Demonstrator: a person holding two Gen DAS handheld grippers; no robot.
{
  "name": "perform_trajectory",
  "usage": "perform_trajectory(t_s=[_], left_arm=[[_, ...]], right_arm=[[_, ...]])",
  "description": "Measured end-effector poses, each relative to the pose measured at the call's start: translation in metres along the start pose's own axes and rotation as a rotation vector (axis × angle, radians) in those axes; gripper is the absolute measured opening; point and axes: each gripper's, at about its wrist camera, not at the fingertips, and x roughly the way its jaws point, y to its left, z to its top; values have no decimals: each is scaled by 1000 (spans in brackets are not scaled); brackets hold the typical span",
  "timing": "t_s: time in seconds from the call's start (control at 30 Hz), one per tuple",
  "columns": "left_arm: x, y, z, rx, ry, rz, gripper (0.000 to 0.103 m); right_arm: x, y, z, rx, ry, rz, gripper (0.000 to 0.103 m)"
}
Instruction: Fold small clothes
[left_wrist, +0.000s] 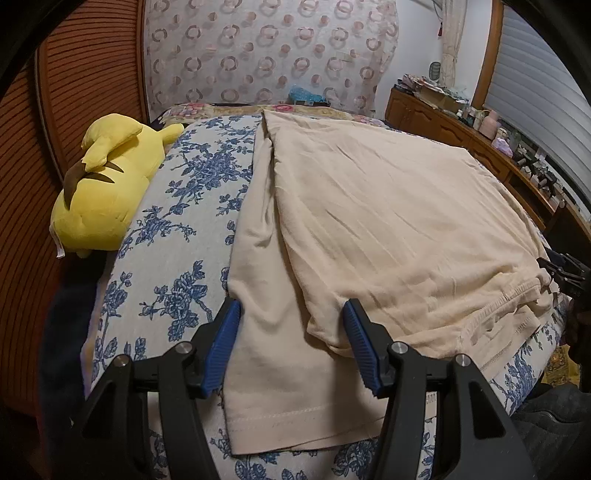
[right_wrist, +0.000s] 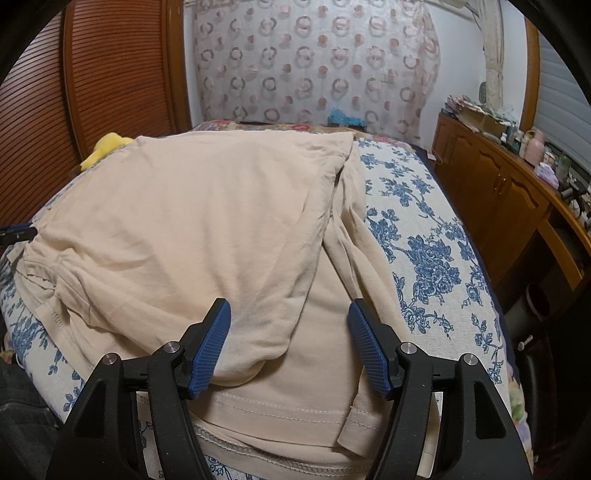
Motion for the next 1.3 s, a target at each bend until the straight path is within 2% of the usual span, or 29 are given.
perform_trajectory(t_s=[0.2,0.37,0.43,0.5,0.53,0.6,0.63,0.7,0.77,0.9,1.03,1.3], left_arm=[[6,-3,3,41,5,51,57],[8,-5,5,44,16,64,57],[7,-8,3,54,12,53,57],[6,-13,1,78,8,-1,54],[6,-16,0,85,7,-23,44],[5,-21,1,97,11,-34,34],[6,-22,2,102,12,-31,20],[6,-20,4,96,12,-43,6],[5,-19,5,84,6,-68,5],[-9,-24,13,72,-67,-111,4],[-23,-40,30,93,-143,-174,4],[-28,-89,68,181,-193,-272,4]], right_arm=[[0,0,0,0,-1,0,68],[0,0,0,1,-1,0,68],[0,0,-1,0,-1,0,68],[0,0,-1,0,-2,1,68],[0,0,-1,1,-1,1,68],[0,0,-1,1,-2,0,68],[0,0,-1,1,-2,0,68],[0,0,-1,1,-2,1,68],[0,0,-1,1,-2,0,68],[0,0,-1,1,-2,0,68],[0,-1,-2,2,-3,0,68],[0,-1,0,2,10,10,68]])
